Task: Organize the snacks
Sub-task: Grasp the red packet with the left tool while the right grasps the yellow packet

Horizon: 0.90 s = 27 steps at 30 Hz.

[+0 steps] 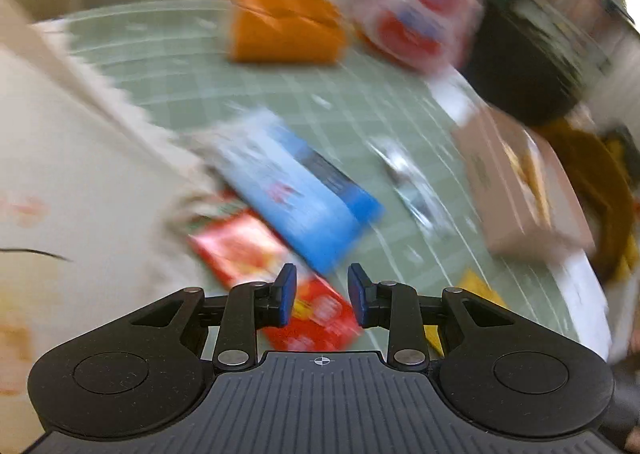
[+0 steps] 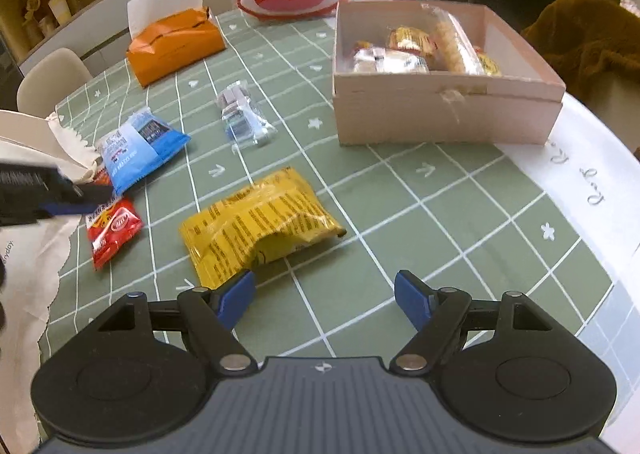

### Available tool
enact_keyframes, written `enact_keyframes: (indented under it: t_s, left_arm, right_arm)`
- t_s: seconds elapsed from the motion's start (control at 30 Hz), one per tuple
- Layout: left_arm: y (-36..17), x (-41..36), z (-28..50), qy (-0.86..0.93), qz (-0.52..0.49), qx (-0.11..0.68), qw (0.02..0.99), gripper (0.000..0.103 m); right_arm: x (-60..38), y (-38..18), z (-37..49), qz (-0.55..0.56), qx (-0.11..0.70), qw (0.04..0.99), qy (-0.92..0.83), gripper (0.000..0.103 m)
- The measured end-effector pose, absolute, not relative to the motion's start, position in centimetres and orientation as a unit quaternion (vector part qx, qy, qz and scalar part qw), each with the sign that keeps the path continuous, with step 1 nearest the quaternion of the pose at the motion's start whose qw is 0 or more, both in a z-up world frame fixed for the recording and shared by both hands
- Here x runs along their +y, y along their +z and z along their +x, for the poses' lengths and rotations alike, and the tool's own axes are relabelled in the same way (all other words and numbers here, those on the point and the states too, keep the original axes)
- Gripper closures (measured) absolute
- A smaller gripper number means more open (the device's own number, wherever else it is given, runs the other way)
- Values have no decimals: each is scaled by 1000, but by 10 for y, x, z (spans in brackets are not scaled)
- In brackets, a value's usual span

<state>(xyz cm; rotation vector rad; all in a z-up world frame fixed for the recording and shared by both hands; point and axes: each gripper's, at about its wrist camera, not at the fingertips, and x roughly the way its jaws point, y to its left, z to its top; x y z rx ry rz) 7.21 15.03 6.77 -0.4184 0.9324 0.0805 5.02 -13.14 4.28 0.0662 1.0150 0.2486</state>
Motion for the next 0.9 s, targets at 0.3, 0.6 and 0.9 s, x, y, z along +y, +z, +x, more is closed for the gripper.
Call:
enact_keyframes:
  t_s: [0.3,0.6,0.9]
  left_arm:
    - [43,173,72,128,-219,495,831,71]
    - [38,154,93,119,-202,496,836,67]
    - [33,113,124,42,-127,504,853,57]
  right_arm:
    - [-114,48,63,25,471,868,156,25]
    - [-98,47,78,5,468,867,172,25]
    - [-99,36,94,-12,473,863,177,21]
